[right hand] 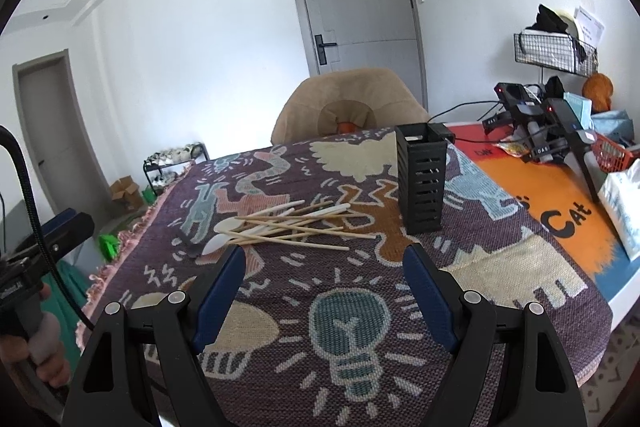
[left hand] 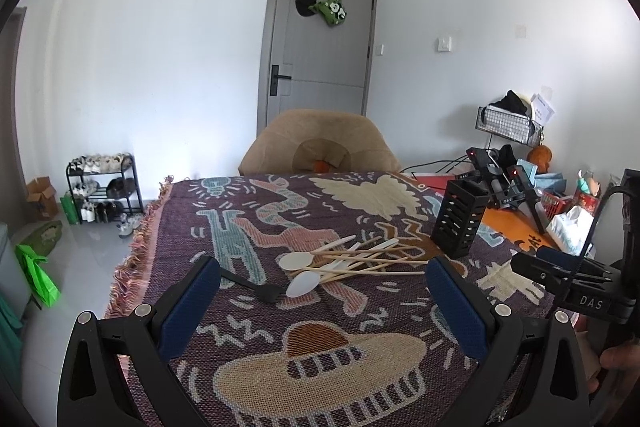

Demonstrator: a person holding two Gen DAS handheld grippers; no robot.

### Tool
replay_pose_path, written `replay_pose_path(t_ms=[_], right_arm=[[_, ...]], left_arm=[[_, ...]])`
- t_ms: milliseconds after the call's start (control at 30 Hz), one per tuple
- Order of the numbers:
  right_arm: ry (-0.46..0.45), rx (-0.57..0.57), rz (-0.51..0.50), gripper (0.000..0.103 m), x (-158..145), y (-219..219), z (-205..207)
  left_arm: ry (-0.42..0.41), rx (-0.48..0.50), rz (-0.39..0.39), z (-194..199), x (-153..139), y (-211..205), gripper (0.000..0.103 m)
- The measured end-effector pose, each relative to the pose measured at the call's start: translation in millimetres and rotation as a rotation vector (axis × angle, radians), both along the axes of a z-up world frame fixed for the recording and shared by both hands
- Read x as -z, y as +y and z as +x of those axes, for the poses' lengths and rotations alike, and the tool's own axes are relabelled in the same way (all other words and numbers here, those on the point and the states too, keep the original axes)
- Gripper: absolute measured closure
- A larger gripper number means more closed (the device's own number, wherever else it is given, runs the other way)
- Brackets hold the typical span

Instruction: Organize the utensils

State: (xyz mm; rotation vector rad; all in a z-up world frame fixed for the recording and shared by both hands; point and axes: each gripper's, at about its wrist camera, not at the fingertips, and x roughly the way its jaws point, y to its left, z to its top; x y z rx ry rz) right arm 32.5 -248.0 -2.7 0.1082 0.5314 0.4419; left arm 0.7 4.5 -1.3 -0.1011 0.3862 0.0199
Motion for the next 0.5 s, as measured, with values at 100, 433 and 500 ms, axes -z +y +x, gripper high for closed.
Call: replay_pose_path(t_ms=[100, 433, 500], right_arm=[[0.000, 0.000, 0.007, 0.023, 0.7, -0.1, 0.9], [0.002, 0.001, 0.011, 0.023, 3.3, -2.1, 1.0], [-0.001, 0.003, 0.009, 0.023, 2.8, -2.2, 0.8]], left_arm=[[-0.001, -0.001, 0.007, -0.1, -0.7, -1.3, 0.001], [0.002, -0.003, 0.004, 0.3, -1.9, -1.7, 0.001], [0.001, -0.004, 0.002, 0.3, -1.8, -1.4, 0.001]])
